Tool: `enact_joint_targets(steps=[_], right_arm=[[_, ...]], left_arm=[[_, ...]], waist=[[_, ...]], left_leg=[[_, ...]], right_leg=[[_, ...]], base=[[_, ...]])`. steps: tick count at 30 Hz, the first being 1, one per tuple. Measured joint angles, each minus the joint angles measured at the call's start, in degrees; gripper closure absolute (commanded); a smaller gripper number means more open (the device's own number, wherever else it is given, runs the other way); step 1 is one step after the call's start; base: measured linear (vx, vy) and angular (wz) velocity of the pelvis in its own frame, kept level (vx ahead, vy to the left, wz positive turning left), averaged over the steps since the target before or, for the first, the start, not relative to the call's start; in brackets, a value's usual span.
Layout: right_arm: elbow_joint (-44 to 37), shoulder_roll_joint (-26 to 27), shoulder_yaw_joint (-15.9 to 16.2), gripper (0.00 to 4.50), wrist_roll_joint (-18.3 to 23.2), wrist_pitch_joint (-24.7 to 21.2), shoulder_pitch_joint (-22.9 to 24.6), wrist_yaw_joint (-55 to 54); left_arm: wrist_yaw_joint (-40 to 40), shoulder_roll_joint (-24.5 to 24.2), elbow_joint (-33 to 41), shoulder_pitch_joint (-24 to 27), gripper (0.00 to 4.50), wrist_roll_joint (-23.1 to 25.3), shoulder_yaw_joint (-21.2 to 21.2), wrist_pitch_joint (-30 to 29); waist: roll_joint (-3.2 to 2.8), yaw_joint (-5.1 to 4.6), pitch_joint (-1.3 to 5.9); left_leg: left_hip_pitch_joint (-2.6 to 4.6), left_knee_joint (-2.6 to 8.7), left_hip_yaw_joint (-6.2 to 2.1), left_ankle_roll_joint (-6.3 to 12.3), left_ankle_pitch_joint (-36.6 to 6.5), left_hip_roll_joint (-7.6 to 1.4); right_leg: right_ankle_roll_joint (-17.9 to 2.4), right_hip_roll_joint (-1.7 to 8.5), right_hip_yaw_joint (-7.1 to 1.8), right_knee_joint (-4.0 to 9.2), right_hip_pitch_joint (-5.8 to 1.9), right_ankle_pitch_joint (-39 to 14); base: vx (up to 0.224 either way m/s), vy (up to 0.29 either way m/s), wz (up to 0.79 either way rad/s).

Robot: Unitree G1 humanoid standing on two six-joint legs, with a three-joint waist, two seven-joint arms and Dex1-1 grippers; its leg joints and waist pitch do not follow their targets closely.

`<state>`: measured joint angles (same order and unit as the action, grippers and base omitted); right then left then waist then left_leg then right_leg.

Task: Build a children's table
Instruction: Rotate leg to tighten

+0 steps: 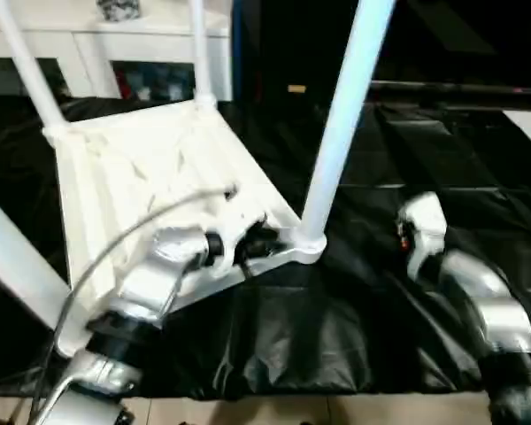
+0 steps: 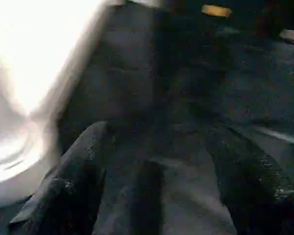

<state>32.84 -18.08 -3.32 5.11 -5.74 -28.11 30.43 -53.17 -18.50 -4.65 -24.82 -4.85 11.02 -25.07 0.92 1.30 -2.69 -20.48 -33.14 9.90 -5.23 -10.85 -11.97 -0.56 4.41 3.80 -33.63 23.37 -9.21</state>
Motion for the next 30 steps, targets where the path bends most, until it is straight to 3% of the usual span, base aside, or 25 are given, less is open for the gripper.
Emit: enact_joint_targets(steps=[5, 10, 15, 25, 30], right_arm=[[5.6, 3.7, 1.9, 1.21, -1.0, 2.3, -4.9, -1.4], [5.5, 6.2, 5.3, 1.21, 0.1, 5.9, -5.3, 9.1], [-1.2, 6.6, 9.4, 1.21, 2.5, 5.8, -0.1, 16.6], [-15.0, 5.2, 11.9, 1.21, 7.2, 2.2, 11.5, 23.5], [-19.5, 5.8, 12.7, 1.21, 8.3, 1.5, 15.1, 22.0]], left_arm=[[-3.1, -5.9, 7.8, 7.3, 3.15, -1.0, 0.3, -5.5], [0.0, -8.5, 15.1, 13.8, 3.15, -1.1, -2.8, -8.9], [4.0, -9.3, 19.3, 18.5, 3.15, -0.5, -7.2, -9.1], [7.6, -10.1, 27.9, 27.7, 3.15, -3.1, -15.3, -11.9], [11.9, -7.2, 28.7, 30.5, 3.15, -3.4, -20.4, -8.6]], waist=[[0.26, 0.43, -0.12], [0.55, 0.56, -0.13], [0.60, 0.63, -0.14], [0.54, 0.69, -0.12], [0.52, 0.77, -0.09]], left_leg=[[-0.15, -0.17, 0.02, -0.05, 0.0, -0.01], [-0.40, -0.49, -0.01, -0.05, 0.0, -0.04], [-0.38, -0.52, -0.07, -0.06, 0.0, -0.03], [-0.43, -0.48, -0.18, -0.07, 0.0, -0.03], [-0.31, -0.47, -0.26, -0.08, 0.0, -0.03]], right_leg=[[0.0, 0.00, -0.06, -0.64, 0.62, -0.2], [-0.1, 0.01, -0.05, -0.77, 0.64, -0.2], [-0.1, 0.00, -0.06, -0.77, 0.57, -0.2], [0.0, -0.04, -0.07, -0.76, 0.48, -0.3], [0.2, -0.09, -0.06, -0.75, 0.49, -0.4]], base=[[0.000, 0.000, 0.00], [0.000, 0.000, 0.00], [0.000, 0.000, 0.00], [0.000, 0.000, 0.00], [0.000, 0.000, 0.00]])
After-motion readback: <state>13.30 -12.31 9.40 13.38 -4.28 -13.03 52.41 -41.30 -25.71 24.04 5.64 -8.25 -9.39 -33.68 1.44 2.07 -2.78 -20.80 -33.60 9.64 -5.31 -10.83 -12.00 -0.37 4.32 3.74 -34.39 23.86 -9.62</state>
